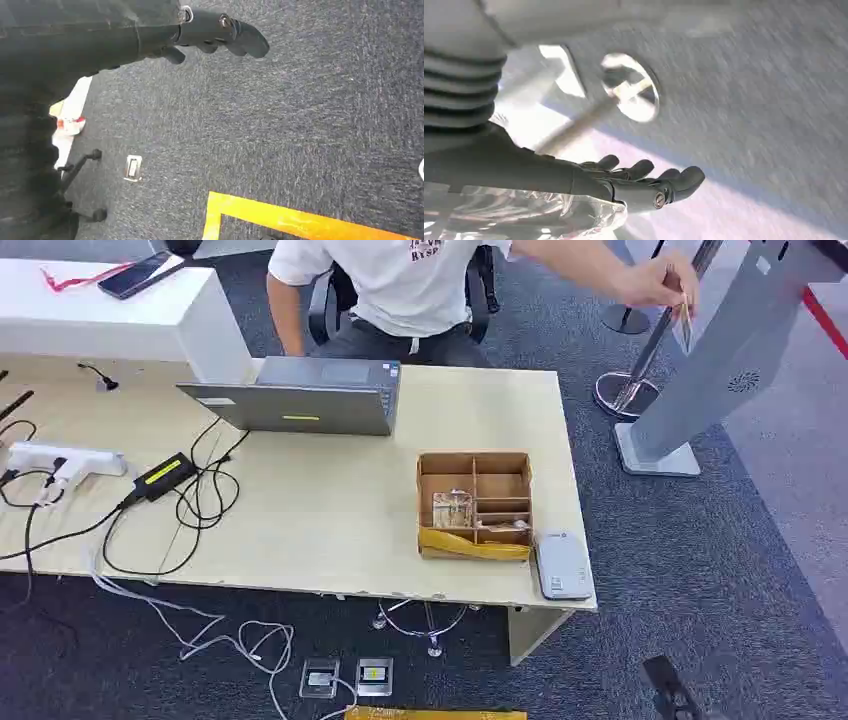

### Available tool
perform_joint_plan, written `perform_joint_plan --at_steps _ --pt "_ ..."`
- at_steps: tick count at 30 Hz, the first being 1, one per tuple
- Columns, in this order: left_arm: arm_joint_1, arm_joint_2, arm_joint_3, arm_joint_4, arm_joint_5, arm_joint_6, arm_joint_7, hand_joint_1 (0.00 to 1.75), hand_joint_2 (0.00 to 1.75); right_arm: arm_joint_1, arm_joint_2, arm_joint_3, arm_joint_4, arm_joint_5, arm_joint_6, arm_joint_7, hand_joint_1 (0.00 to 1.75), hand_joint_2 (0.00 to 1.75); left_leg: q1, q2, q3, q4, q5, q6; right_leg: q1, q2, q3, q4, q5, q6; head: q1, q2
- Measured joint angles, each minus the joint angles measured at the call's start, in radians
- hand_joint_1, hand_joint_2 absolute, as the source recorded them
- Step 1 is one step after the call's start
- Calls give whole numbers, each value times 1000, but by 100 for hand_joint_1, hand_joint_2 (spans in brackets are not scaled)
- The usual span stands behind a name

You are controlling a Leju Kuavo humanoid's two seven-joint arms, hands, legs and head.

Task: Pass the card to the sensor for recognition and then transmit it.

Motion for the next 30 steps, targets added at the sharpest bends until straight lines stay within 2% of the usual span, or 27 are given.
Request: perform_joint_plan --at_steps 3,5,6,8,9,12,15,22,27,30 --pt "0 0 -11 0 11 -6 -6 0 175 -38 -44 75 -82 -98 118 56 0 175 -1 -4 0 1 1 2 -1 -3 1 0 0 0 0 0" --pt "0 0 -16 0 18 -7 -6 0 175 -21 -74 159 -198 -273 238 155 0 175 -3 -7 -2 1 2 2 -3 -7 0 0 0 1 0 0" --pt "1 0 -18 0 24 -8 -6 0 175 -13 -100 213 -273 -386 294 228 0 175 -4 -7 -3 1 2 3 -4 -7 -1 0 0 1 -1 0" --pt "2 0 -28 0 35 -8 -6 0 175 -13 -162 325 -409 -578 354 350 0 175 -5 -3 -4 1 2 3 -5 -3 -2 1 1 2 -1 0" --pt "2 0 -34 0 39 -9 -5 0 175 -17 -193 379 -464 -630 365 381 0 175 -5 -1 -4 1 1 3 -5 0 -2 1 1 2 0 0" --pt "-2 0 -40 0 57 -7 -4 0 175 -49 -265 534 -625 -660 389 402 0 175 -5 2 -4 0 1 3 -6 3 -2 1 2 3 -1 0" --pt "-6 -3 -54 0 66 -6 -4 0 175 -95 -306 654 -767 -629 443 404 0 175 -5 1 -4 0 2 4 -5 0 -2 1 2 4 -1 0" --pt "-6 -8 -71 0 86 0 -5 0 175 -183 -359 821 -997 -604 523 407 0 175 -5 -8 -7 1 5 5 -5 -8 -3 1 2 4 -2 0" --pt "-8 -11 -92 0 107 6 -9 0 175 -261 -389 938 -1133 -661 493 407 0 175 -4 -8 -7 0 5 5 -5 -8 -3 1 2 4 0 0" --pt "-7 -14 -110 0 118 9 -12 0 175 -287 -396 1023 -1219 -701 424 407 0 175 -4 -7 -7 0 5 5 -5 -7 -3 1 2 4 -1 0"
